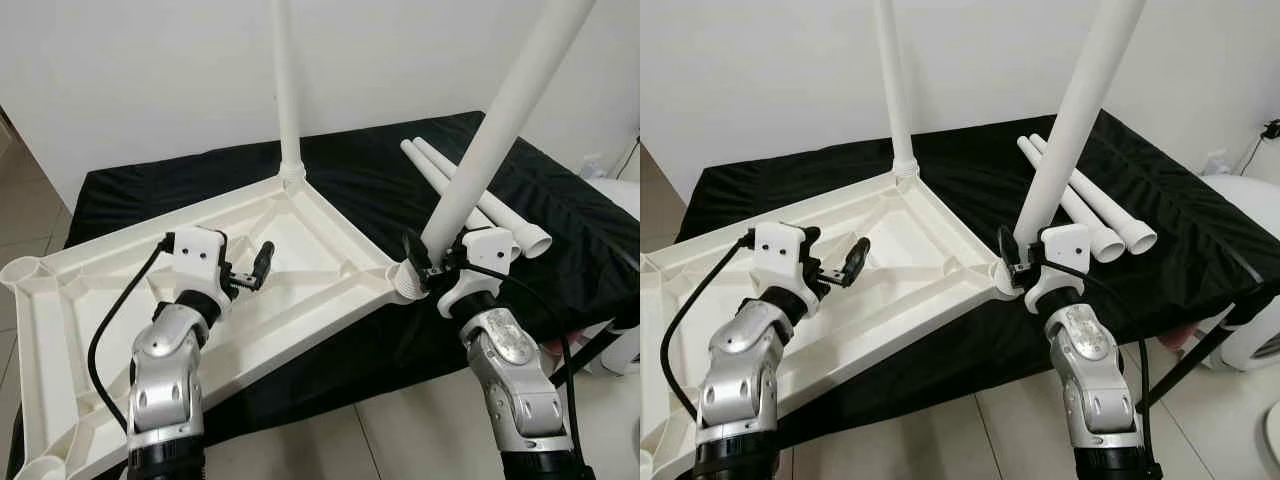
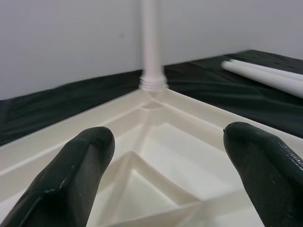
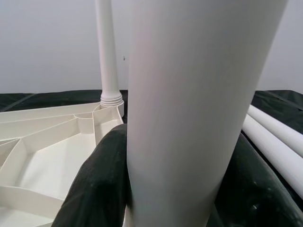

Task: Building children table

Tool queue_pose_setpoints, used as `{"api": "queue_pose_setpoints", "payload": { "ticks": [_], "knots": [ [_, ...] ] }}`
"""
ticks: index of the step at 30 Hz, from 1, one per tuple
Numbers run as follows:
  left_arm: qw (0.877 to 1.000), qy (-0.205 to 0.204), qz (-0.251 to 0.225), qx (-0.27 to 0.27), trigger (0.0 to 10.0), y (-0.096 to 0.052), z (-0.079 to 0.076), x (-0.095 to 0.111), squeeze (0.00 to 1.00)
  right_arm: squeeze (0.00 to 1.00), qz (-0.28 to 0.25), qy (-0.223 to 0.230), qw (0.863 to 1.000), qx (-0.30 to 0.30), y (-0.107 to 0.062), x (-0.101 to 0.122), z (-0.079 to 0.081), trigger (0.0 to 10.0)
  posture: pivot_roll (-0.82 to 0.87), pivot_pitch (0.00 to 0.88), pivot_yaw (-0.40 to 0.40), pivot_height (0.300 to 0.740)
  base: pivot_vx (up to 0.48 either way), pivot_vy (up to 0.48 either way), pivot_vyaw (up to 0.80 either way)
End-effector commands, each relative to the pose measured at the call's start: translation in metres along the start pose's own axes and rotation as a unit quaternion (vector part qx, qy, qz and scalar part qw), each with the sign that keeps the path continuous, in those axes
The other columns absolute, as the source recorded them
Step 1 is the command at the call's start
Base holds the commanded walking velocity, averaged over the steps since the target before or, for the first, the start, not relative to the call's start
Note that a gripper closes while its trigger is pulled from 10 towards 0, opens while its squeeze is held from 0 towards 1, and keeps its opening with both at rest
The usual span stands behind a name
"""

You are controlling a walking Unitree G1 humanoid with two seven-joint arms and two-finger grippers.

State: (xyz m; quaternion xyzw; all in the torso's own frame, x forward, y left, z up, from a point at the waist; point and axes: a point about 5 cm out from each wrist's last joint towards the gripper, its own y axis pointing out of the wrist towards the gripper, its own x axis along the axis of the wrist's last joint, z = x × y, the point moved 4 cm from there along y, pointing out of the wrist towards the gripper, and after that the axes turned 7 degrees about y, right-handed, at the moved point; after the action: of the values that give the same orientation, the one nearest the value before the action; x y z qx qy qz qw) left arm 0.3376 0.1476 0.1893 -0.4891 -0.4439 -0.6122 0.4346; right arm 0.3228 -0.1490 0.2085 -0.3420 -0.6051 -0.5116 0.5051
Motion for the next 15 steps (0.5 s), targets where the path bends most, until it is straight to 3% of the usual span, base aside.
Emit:
{"api": "queue_pose_setpoints", "payload": {
  "ticks": [1, 5, 15],
  "knots": [
    [0.989, -0.040, 0.034, 0.135, 10.0, -0.005, 0.019, -0.013, 0.00, 0.00, -0.016, -0.003, 1.000, 0.005, 0.003, 0.007, 0.002, 10.0, -0.08, 0.029, 0.063, 0.740, 0.000, 0.000, 0.00],
    [0.984, -0.037, 0.040, 0.170, 10.0, -0.005, 0.029, -0.010, 0.00, 0.00, -0.019, -0.003, 1.000, 0.004, 0.004, 0.008, 0.002, 10.0, -0.08, 0.029, 0.066, 0.740, 0.000, 0.000, 0.00],
    [0.979, -0.051, 0.036, 0.194, 10.0, -0.002, 0.032, -0.003, 0.00, 0.00, -0.021, -0.007, 1.000, 0.003, 0.005, 0.010, 0.001, 10.0, -0.09, 0.029, 0.066, 0.740, 0.000, 0.000, 0.00]
  ]
}}
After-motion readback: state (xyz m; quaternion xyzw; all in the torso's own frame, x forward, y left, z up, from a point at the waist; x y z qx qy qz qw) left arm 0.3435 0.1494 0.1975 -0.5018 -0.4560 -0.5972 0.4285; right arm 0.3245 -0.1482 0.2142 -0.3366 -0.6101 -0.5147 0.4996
